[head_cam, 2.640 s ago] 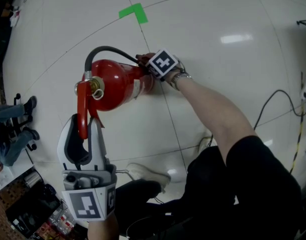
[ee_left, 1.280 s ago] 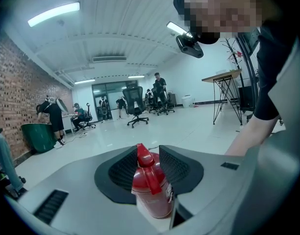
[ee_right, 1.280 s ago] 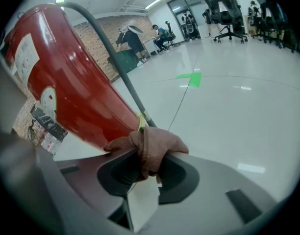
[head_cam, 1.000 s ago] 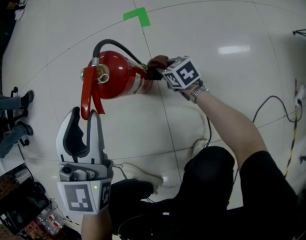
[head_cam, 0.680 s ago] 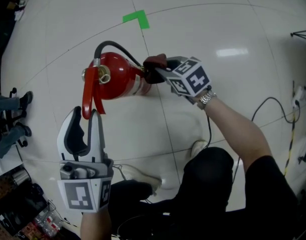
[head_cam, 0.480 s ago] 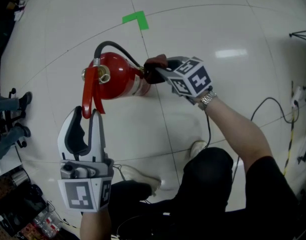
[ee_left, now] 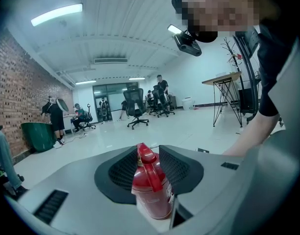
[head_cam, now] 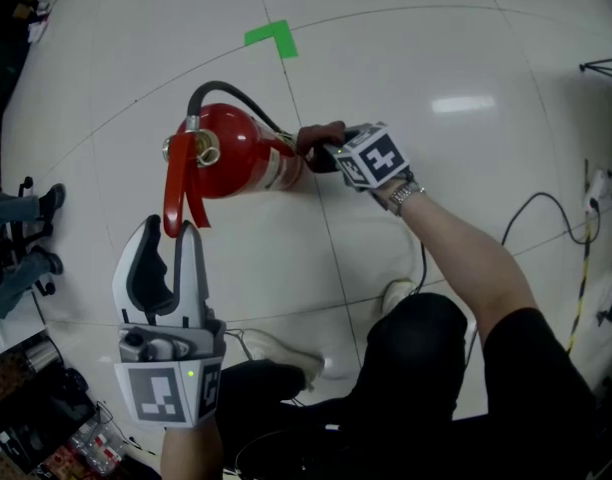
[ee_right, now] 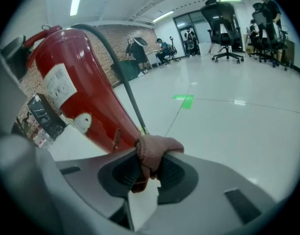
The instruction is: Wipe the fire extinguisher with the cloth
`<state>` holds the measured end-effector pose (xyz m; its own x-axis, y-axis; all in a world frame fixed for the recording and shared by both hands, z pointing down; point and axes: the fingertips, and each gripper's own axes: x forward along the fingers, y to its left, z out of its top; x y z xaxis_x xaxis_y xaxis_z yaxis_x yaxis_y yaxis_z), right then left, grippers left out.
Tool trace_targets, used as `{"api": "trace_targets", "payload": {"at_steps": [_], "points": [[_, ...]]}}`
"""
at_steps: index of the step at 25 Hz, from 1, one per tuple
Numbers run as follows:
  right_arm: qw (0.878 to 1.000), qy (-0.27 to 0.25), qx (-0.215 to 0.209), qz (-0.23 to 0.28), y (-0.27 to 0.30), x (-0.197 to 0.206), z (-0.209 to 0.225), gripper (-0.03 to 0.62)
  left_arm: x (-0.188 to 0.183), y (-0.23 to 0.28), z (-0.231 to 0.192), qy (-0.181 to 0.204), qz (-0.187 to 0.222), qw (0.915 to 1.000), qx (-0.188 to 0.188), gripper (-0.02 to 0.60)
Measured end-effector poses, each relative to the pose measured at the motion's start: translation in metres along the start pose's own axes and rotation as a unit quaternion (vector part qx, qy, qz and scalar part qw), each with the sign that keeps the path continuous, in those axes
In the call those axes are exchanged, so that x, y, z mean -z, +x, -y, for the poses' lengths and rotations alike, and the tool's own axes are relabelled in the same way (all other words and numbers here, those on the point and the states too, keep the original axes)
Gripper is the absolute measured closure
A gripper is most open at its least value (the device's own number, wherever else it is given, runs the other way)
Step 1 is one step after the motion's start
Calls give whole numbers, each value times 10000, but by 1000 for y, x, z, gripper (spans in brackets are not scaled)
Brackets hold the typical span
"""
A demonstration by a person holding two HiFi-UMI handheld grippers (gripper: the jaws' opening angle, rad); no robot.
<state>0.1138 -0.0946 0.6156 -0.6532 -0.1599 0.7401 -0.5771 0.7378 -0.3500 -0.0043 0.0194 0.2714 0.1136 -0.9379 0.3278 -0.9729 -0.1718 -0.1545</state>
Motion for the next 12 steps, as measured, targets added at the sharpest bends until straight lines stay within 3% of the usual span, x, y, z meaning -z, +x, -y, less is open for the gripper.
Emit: {"api": "trace_targets", "payload": {"at_steps": [6, 12], "points": [[9992, 50, 169, -373, 7, 28, 9, 500, 4, 1, -1, 4, -18, 10000, -19, 445], [9993, 29, 327, -183, -23, 26, 23, 500, 3, 3, -1, -17, 13, 10000, -14, 445]]}}
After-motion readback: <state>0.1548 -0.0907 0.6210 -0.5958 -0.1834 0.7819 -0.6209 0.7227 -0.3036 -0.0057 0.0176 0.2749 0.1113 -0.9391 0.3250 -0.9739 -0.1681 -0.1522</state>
